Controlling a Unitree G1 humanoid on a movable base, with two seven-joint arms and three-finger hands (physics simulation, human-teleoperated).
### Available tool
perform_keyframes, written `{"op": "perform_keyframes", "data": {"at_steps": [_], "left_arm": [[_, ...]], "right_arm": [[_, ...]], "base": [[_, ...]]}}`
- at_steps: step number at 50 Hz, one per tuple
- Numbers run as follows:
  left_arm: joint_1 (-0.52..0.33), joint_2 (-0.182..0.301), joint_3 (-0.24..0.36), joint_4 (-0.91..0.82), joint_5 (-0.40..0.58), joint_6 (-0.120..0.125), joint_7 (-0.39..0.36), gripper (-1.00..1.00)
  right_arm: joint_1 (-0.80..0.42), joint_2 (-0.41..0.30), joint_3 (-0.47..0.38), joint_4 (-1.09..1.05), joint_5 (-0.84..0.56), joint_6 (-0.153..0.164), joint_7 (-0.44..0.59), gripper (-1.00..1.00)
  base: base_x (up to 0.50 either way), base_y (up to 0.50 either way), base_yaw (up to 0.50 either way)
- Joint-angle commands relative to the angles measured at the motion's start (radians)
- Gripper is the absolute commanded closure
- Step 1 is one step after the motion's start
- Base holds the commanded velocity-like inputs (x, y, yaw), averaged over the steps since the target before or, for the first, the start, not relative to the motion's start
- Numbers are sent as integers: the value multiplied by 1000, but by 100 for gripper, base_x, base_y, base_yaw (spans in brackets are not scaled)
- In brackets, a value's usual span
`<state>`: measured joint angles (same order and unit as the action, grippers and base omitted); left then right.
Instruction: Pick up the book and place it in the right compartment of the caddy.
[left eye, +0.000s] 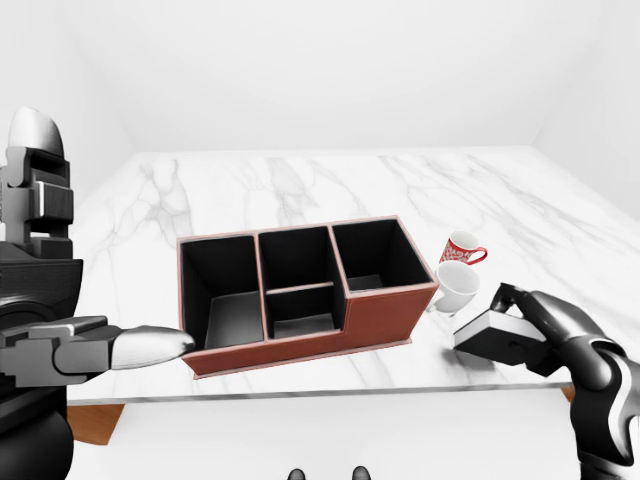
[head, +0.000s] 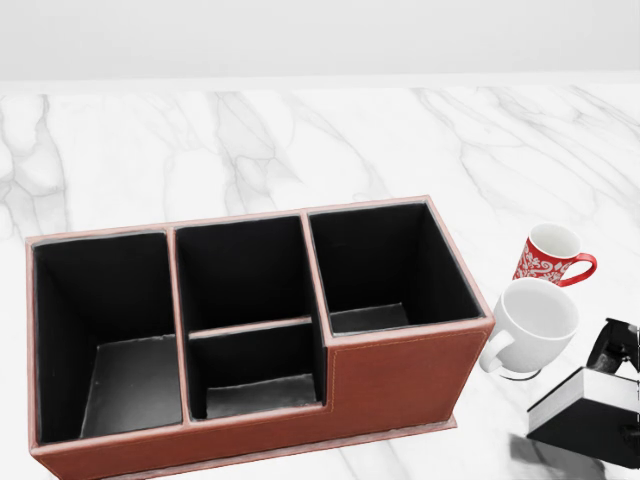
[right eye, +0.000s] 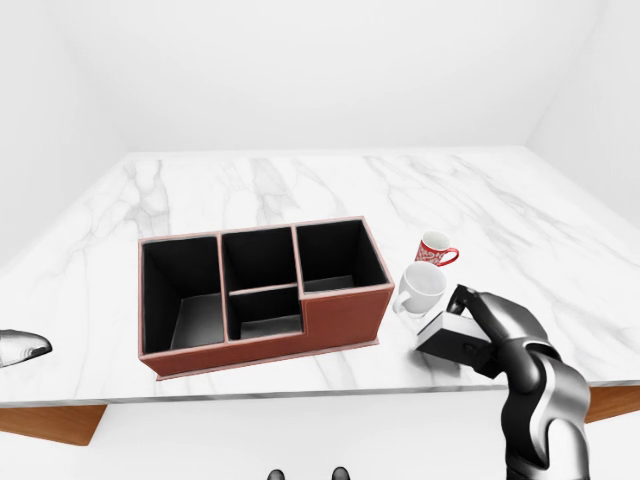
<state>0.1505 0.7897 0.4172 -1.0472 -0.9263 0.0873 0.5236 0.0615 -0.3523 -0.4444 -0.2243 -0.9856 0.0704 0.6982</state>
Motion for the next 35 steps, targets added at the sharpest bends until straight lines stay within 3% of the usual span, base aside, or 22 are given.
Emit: {"op": "perform_keyframes", "data": {"at_steps": [1,4,10,12,13,17,26,31,35], "left_arm": [[4,13,-4,0,-4,0,0,-100],[2,12,-3,0,-6,0,0,-100],[8,18,-12,0,-1,0,0,-100],[9,20,-15,0,2,0,0,-100],[8,18,-17,0,3,0,0,-100],[5,2,-22,0,13,0,0,-100],[4,-7,-41,0,32,0,0,-100],[2,-14,-36,0,31,0,0,-100],[-1,-9,-33,0,24,0,0,-100]], "right_arm": [[-119,-52,-57,-308,29,17,0,100],[-148,-98,-54,-375,52,17,0,100],[-268,-420,48,-498,226,17,0,100],[-320,-472,73,-492,255,17,0,100],[-406,-502,120,-484,272,17,0,100],[-535,-484,261,-449,232,17,0,100],[-891,-569,519,-312,289,17,0,100],[-1055,-490,659,-204,254,17,0,100],[-1105,-405,695,-122,210,17,0,100]], "base": [[0,0,0],[0,0,0],[0,0,0],[0,0,0],[0,0,0],[0,0,0],[0,0,0],[0,0,0],[0,0,0]]}}
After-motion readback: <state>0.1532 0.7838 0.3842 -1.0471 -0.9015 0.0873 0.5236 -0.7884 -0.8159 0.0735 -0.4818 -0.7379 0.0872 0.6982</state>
